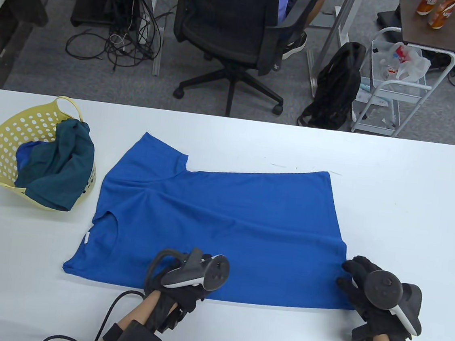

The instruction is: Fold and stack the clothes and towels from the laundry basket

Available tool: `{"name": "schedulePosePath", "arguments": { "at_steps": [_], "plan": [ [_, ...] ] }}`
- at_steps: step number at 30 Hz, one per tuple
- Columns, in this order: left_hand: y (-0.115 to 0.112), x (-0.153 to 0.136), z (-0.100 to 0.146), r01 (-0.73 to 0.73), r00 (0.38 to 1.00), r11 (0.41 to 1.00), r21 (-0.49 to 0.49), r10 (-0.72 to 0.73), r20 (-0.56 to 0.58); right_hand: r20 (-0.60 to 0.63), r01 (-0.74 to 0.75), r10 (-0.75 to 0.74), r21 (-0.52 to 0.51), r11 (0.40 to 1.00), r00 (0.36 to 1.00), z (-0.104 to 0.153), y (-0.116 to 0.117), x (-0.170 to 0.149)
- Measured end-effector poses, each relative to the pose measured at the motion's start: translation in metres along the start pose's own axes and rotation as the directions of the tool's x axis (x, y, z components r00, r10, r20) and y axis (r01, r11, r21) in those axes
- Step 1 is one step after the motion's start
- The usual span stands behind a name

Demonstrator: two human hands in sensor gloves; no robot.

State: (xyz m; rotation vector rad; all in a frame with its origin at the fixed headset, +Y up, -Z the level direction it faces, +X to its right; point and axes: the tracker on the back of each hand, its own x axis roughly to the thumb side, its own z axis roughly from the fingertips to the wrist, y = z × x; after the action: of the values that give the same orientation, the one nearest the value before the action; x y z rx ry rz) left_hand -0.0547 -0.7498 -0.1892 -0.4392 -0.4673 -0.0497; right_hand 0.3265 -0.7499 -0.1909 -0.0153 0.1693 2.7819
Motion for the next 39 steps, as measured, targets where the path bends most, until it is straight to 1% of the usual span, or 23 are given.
{"name": "schedulePosePath", "arguments": {
  "at_steps": [3, 4, 5, 11, 15, 17, 21, 26, 29, 32, 34, 36, 38, 39],
  "plan": [
    [-0.014, 0.010, -0.007, 0.060, 0.998, 0.995, -0.078, -0.058, 0.028, -0.016, 0.026, -0.026, 0.003, 1.000, 1.000, -0.001, 0.001, -0.005],
    [-0.017, 0.012, -0.006, 0.090, 0.996, 0.993, -0.073, -0.088, 0.024, -0.017, 0.031, -0.031, 0.002, 1.000, 0.999, -0.001, 0.001, -0.006],
    [-0.018, 0.014, -0.005, 0.134, 0.991, 0.990, -0.046, -0.133, 0.017, -0.017, 0.034, -0.034, 0.003, 0.999, 0.999, -0.001, 0.001, -0.007],
    [-0.024, 0.024, -0.007, 0.208, 0.978, 0.977, 0.034, -0.207, -0.027, 0.002, 0.043, -0.043, -0.017, 0.999, 0.999, -0.001, 0.001, -0.005],
    [-0.026, 0.025, -0.006, 0.227, 0.974, 0.973, 0.031, -0.227, -0.013, 0.009, 0.046, -0.046, -0.030, 0.998, 0.999, 0.000, 0.001, -0.005],
    [-0.026, 0.023, -0.003, 0.259, 0.966, 0.964, 0.061, -0.258, -0.015, 0.012, 0.048, -0.048, -0.033, 0.998, 0.999, 0.000, 0.002, -0.005],
    [-0.030, 0.020, 0.001, 0.255, 0.966, 0.960, 0.118, -0.257, 0.005, 0.016, 0.043, -0.043, -0.037, 0.998, 0.999, -0.001, 0.002, -0.004],
    [-0.032, 0.026, 0.002, 0.291, 0.956, 0.940, 0.176, -0.291, -0.024, 0.023, 0.041, -0.041, -0.036, 0.998, 0.999, -0.001, 0.004, -0.003],
    [-0.028, 0.023, 0.004, 0.261, 0.965, 0.951, 0.166, -0.263, -0.012, 0.023, 0.052, -0.051, -0.040, 0.998, 0.998, 0.000, 0.003, -0.004],
    [-0.026, 0.023, 0.006, 0.228, 0.973, 0.957, 0.179, -0.230, -0.006, 0.019, 0.059, -0.058, -0.044, 0.997, 0.998, -0.001, 0.003, -0.005],
    [-0.020, 0.021, 0.007, 0.204, 0.979, 0.960, 0.190, -0.206, -0.013, 0.017, 0.062, -0.062, -0.042, 0.997, 0.998, -0.001, 0.003, -0.005],
    [-0.003, 0.016, 0.009, 0.127, 0.992, 0.967, 0.223, -0.125, -0.022, 0.017, 0.065, -0.064, -0.043, 0.997, 0.998, -0.001, 0.003, -0.005],
    [0.028, 0.008, 0.015, 0.050, 0.999, 0.956, 0.288, -0.045, -0.022, 0.021, 0.073, -0.072, -0.047, 0.996, 0.997, -0.001, 0.003, -0.005],
    [0.052, 0.004, 0.019, 0.007, 1.000, 0.944, 0.330, 0.000, -0.021, 0.025, 0.080, -0.079, -0.052, 0.995, 0.997, -0.001, 0.003, -0.005]
  ]
}}
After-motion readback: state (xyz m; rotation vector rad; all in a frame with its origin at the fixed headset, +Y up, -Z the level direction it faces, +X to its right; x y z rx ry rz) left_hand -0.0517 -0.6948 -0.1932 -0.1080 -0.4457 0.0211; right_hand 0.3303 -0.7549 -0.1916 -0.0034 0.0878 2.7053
